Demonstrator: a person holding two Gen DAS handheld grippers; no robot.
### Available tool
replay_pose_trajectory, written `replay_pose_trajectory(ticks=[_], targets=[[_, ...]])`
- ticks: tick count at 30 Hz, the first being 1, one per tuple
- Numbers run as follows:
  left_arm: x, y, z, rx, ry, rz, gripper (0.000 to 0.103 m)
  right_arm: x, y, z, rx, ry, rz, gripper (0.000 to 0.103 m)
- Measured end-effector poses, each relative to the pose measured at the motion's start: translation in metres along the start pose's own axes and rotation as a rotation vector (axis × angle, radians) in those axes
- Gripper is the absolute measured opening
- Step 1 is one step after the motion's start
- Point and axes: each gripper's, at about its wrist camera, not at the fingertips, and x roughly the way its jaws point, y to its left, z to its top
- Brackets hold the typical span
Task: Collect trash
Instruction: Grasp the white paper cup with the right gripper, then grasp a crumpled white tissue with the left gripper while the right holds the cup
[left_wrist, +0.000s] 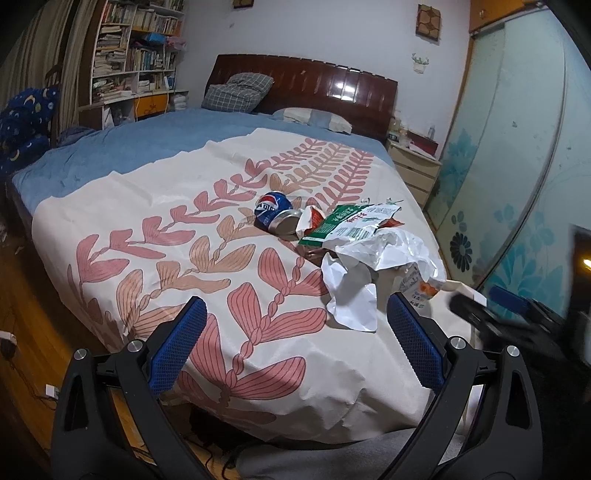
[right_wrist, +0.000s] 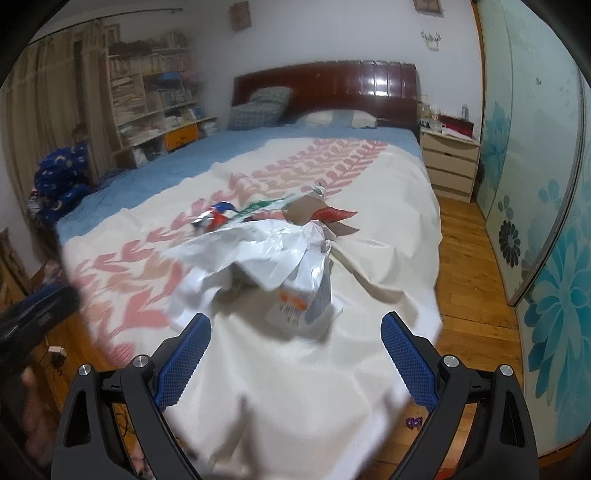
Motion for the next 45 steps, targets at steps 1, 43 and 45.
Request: replay_pose_trajectory(ticks=[1,43,45], targets=[[0.002,0.001,0.0,-0.004,0.005,0.0,0.097,0.013,0.0,0.004,-0.003,0.002,-0.015,0.09],[0.114,-0.033,-0.001,-0.015,0.194,0.007,0.032,-0.108,-0.068,-0.036,0.069,0.2,0.329,0.051],[0.112,-0.031,0.0,-0.034,0.187,0.002,0.024,-0.109,-0.068,-0.037,0.071,0.201,0.323,0.051]])
